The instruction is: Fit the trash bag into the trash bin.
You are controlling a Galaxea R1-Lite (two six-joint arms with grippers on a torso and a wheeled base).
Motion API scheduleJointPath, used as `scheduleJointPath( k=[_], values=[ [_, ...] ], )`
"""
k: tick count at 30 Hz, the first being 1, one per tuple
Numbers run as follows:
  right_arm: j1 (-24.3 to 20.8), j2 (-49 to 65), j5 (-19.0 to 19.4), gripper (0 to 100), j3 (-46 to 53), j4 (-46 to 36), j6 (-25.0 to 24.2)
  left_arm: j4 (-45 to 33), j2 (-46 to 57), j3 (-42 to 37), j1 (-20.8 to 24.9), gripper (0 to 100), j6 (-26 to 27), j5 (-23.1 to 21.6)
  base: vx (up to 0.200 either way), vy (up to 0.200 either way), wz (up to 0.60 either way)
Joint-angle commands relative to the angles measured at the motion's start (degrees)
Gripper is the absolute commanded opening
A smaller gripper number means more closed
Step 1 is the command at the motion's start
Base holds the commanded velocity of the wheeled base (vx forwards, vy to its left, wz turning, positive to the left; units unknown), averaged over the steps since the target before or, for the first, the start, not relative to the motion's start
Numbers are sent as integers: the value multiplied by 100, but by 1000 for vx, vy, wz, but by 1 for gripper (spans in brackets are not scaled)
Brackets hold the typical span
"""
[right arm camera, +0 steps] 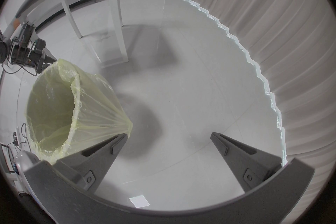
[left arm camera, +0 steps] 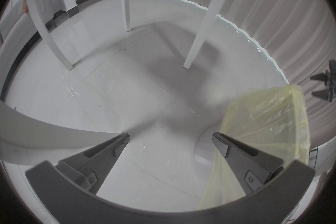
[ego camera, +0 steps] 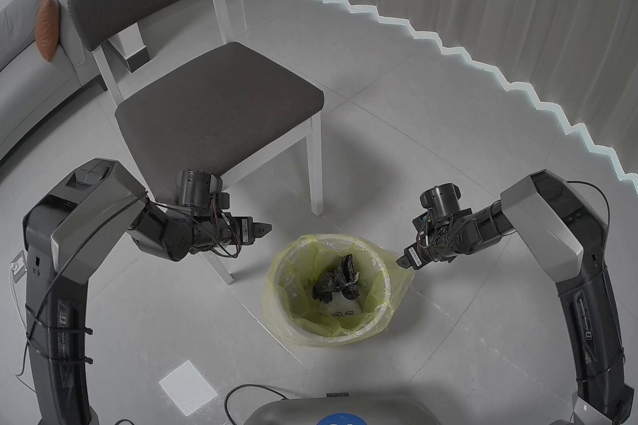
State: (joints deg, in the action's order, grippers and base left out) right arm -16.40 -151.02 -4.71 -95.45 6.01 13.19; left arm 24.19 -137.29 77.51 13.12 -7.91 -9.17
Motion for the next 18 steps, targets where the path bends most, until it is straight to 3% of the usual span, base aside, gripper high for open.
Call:
scheduleJointPath(
  k=[1, 9, 18],
  values=[
    [5, -622, 66, 100, -808, -329, 8, 51, 291, -219, 24, 100, 0, 3, 0, 0, 0],
    [22, -1334, 14, 100, -1872, -812, -1, 69, 299, -350, 147, 100, 9, -6, 0, 0, 0],
    [84, -2142, -180, 100, -1914, -1410, -238, 86, 502, -526, 288, 100, 0, -50, 0, 0, 0]
  ],
)
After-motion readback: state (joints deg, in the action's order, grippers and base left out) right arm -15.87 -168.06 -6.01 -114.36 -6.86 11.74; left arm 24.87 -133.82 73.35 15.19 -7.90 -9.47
